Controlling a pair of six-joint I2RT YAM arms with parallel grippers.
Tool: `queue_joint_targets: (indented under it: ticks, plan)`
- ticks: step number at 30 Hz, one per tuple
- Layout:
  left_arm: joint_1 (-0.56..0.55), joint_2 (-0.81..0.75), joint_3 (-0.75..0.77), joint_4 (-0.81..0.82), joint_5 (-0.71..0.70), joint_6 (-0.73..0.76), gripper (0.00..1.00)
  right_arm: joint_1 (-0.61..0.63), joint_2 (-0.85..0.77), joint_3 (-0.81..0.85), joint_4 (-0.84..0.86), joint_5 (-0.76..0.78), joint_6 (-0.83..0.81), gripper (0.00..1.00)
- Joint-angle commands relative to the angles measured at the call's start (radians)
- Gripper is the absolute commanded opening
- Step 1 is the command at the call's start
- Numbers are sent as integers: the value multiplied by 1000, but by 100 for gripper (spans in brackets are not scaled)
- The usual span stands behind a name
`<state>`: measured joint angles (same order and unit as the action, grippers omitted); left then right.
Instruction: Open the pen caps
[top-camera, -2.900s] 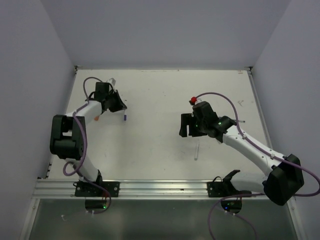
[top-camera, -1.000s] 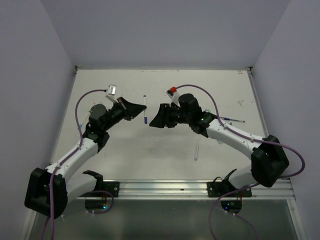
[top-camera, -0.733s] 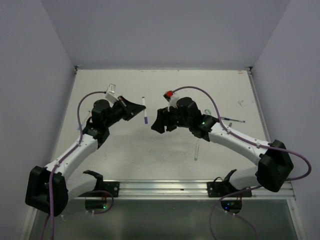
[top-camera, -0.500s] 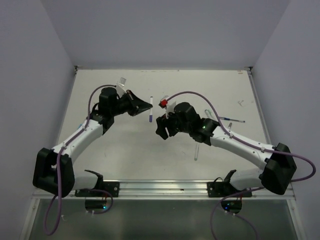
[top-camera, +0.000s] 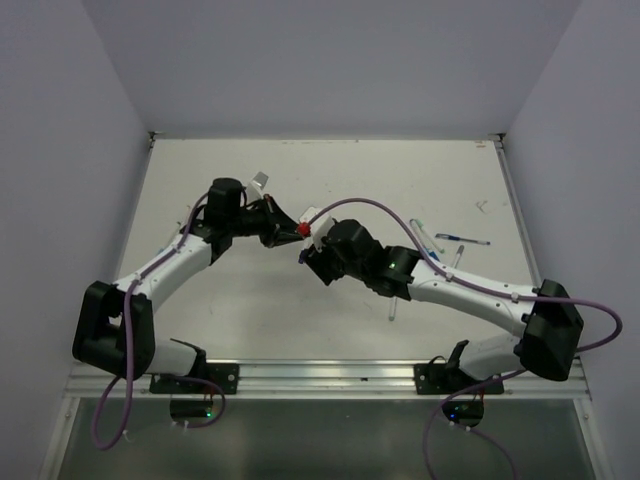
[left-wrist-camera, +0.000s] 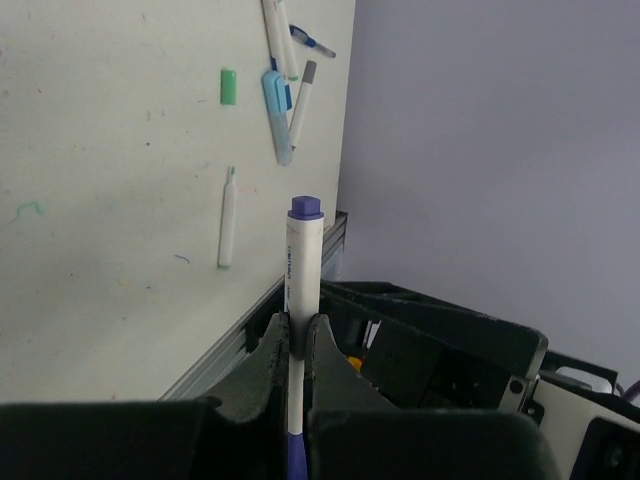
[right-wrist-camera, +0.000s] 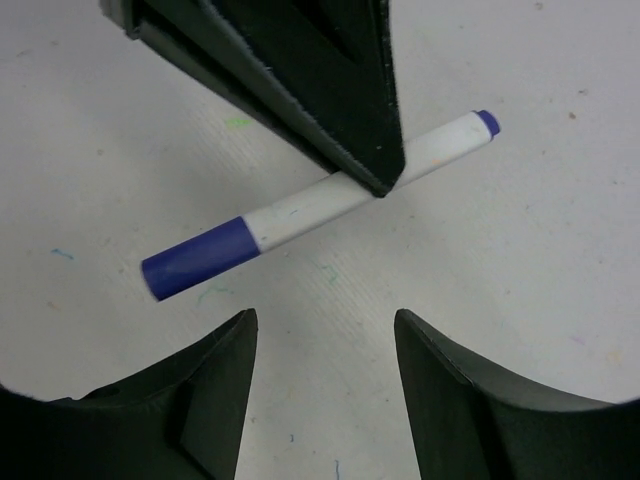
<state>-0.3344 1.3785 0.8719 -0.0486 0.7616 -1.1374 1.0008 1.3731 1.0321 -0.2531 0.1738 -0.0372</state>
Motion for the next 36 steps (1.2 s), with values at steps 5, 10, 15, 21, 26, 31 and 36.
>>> queue_joint_targets:
  ticks: [5,10,15,21,26,31,36]
  plan:
    - [-5,-25,-4,-75,125,148,0,2,0,48,34,199,-14,65]
    - [-8,-96,-37,-158,13,320,0,-163,23,206,-187,63,396,66]
    - [-12,-186,-151,-47,-42,324,0,-203,20,226,-144,-106,572,67]
    - [-15,-257,-231,92,-12,288,0,-252,98,249,-65,-347,749,62]
    - [-15,-312,-234,108,-45,300,0,-252,153,195,34,-473,865,58]
    - [-15,-329,-232,118,-50,303,0,-251,176,138,133,-513,948,55]
    - [-15,-312,-237,141,-50,289,0,-251,192,106,216,-553,1010,44]
